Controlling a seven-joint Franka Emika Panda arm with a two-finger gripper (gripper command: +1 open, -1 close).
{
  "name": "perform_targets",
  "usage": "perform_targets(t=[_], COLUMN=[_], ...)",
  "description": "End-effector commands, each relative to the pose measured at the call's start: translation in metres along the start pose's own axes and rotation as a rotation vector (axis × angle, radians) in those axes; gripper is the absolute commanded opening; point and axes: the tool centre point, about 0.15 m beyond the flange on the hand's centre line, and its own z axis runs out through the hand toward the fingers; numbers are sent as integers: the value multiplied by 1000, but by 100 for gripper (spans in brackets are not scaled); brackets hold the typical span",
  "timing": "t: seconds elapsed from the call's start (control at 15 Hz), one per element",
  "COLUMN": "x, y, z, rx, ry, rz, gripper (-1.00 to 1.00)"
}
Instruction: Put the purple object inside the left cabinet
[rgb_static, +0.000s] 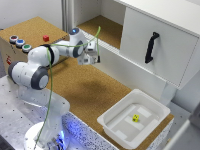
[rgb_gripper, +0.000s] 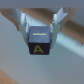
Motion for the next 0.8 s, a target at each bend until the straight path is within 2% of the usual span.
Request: perform_targets(t=[0.0,0.07,0.13,0.27,0.53,0.73], x=[116,130,143,167,186,186], y=[27,37,48,64,73,65], z=[2,7,14,31,65,87], rx=[56,55,85,81,135,123], ry=[-94,-101,-117,-166,-243,-285], rz=[108,165,230,337,418,441], gripper=[-100,-100,-100,-100,-100,-100])
